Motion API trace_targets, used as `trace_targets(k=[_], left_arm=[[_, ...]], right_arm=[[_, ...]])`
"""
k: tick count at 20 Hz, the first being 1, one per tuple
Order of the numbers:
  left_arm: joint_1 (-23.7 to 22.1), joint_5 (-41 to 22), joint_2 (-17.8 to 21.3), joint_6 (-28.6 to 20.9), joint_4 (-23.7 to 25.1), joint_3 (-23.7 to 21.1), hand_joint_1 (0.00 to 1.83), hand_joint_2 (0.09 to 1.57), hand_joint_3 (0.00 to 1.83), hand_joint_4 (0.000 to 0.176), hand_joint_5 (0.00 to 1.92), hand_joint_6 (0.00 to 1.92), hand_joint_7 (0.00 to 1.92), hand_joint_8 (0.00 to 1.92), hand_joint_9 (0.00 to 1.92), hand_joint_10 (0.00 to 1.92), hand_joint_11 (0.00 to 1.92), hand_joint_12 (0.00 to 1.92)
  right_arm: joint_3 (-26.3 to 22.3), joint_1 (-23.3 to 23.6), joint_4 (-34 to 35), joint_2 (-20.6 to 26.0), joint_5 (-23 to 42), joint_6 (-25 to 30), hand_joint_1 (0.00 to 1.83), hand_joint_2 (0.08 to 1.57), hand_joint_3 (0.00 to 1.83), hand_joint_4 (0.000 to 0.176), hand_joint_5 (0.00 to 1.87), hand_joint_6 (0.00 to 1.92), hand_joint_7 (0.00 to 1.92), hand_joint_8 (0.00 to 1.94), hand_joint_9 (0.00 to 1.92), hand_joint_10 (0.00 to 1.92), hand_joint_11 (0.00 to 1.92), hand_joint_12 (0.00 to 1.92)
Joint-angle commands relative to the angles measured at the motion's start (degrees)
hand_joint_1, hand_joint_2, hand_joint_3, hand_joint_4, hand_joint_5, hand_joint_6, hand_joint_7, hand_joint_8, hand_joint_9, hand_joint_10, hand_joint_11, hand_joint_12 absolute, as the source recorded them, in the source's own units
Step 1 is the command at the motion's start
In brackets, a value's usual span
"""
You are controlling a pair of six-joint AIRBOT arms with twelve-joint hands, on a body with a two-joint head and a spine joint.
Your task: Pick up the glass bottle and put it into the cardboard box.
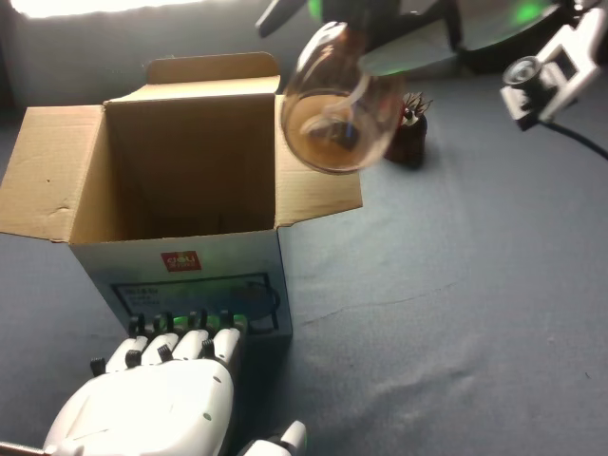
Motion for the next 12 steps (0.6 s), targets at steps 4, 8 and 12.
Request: trace_targets(k=[4,8,12], left_arm=[[-0.3,-3.0,-0.3,-0.6,5.5,0.6,0.26,1.31,0.0,0.0,0.07,0.01,0.07,0.0,0.04,0.01,0.0,0.0],[-0.2,-3.0,-0.3,-1.0,5.9,0.9,0.26,1.31,0.0,0.0,0.07,0.0,0.06,0.0,0.04,0.01,0.0,0.0],[0.4,-3.0,-0.3,-1.2,6.9,1.1,0.26,1.31,0.0,0.0,0.07,0.0,0.06,0.0,0.05,0.01,0.0,0.0]], right_arm=[[0.0,0.2,6.0,-2.5,0.5,-2.2,1.27,1.08,0.0,0.0,0.95,0.93,1.17,0.86,1.13,0.83,0.88,1.35],[0.1,0.9,6.3,-5.3,-1.1,-3.3,1.26,1.08,0.0,0.0,0.96,0.93,1.17,0.85,1.12,0.83,0.88,1.35],[0.3,1.0,6.2,-9.8,-5.8,-4.9,1.26,1.08,0.0,0.0,0.96,0.94,1.17,0.84,1.12,0.82,0.87,1.34]])
